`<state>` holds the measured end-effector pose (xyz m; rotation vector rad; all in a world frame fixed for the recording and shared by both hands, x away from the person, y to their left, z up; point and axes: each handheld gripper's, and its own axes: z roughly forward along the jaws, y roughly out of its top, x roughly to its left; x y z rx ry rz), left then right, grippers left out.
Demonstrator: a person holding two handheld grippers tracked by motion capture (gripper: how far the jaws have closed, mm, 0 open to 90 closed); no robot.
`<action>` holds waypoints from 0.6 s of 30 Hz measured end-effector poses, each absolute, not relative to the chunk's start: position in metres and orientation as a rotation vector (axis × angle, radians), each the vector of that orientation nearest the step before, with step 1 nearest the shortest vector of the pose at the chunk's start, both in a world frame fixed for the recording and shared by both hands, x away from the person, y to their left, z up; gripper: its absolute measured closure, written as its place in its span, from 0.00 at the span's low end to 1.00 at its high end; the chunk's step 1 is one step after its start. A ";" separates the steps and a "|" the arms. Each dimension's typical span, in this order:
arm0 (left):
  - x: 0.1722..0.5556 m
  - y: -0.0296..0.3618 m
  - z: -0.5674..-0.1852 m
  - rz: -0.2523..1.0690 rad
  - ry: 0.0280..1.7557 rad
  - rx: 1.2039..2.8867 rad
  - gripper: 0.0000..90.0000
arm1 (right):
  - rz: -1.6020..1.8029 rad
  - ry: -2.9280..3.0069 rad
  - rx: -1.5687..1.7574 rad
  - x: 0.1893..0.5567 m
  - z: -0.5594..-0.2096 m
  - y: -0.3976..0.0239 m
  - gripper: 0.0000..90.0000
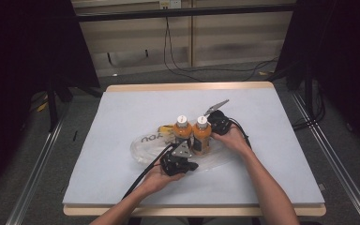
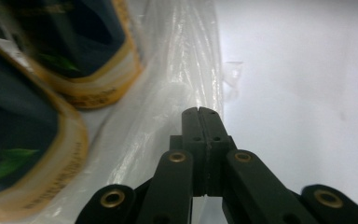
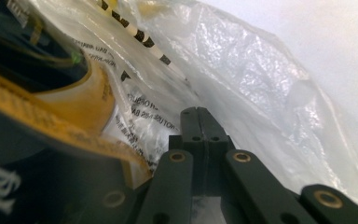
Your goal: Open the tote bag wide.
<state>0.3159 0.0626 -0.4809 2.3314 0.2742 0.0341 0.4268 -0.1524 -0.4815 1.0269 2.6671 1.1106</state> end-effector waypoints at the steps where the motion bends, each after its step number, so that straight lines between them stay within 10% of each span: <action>1: 0.315 0.062 -0.481 0.041 0.268 2.328 1.00 | 1.107 2.666 1.024 0.428 -0.482 -0.152 1.00; 18: 0.315 0.064 -0.483 0.025 0.282 2.311 1.00 | 1.050 2.600 1.051 0.439 -0.481 -0.139 1.00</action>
